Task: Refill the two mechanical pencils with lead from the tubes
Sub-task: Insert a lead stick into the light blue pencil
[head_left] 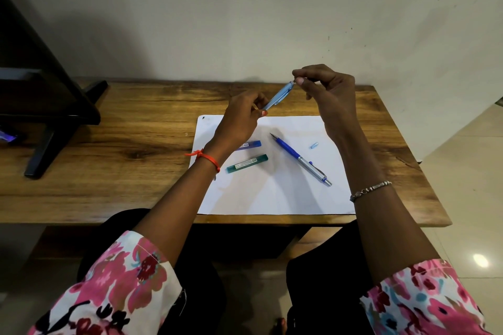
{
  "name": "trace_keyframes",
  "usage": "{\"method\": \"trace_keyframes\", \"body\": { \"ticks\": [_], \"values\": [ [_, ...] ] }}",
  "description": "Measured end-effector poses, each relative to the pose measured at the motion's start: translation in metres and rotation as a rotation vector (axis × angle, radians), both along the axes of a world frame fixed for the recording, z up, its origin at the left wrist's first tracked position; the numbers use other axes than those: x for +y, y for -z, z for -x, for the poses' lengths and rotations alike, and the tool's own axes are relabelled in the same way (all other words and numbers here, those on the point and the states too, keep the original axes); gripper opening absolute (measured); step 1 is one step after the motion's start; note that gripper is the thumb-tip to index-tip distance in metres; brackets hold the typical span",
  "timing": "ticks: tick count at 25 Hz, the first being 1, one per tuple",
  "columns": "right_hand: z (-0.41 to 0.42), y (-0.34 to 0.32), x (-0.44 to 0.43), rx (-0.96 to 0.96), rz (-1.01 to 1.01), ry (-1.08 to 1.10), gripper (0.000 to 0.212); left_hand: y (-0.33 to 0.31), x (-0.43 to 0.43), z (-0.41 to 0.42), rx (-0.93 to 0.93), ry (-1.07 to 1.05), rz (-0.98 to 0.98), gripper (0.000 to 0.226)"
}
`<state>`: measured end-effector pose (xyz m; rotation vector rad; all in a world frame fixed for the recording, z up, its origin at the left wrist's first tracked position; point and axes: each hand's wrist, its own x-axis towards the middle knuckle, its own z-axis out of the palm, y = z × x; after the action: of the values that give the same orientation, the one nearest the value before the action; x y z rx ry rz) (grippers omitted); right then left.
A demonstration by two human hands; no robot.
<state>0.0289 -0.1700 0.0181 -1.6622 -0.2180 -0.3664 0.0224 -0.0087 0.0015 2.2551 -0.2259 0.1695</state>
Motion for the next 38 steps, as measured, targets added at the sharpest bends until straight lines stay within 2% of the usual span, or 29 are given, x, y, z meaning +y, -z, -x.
{"method": "trace_keyframes", "body": {
  "ticks": [15,27,36,38],
  "values": [
    [-0.003,0.004,0.004,-0.011,-0.028,0.009,0.017,0.002,0.002,-0.002,-0.014,0.014,-0.016,0.019],
    [-0.005,0.005,0.002,-0.011,-0.149,-0.035,0.025,0.003,0.003,-0.001,-0.042,0.008,-0.004,0.019],
    [-0.002,0.001,-0.007,0.071,-0.089,-0.067,0.031,0.004,0.004,-0.002,-0.037,0.014,-0.007,0.017],
    [0.0,-0.001,-0.019,0.195,0.075,-0.058,0.032,0.004,0.004,-0.002,-0.038,0.015,0.0,0.017]
  ]
}}
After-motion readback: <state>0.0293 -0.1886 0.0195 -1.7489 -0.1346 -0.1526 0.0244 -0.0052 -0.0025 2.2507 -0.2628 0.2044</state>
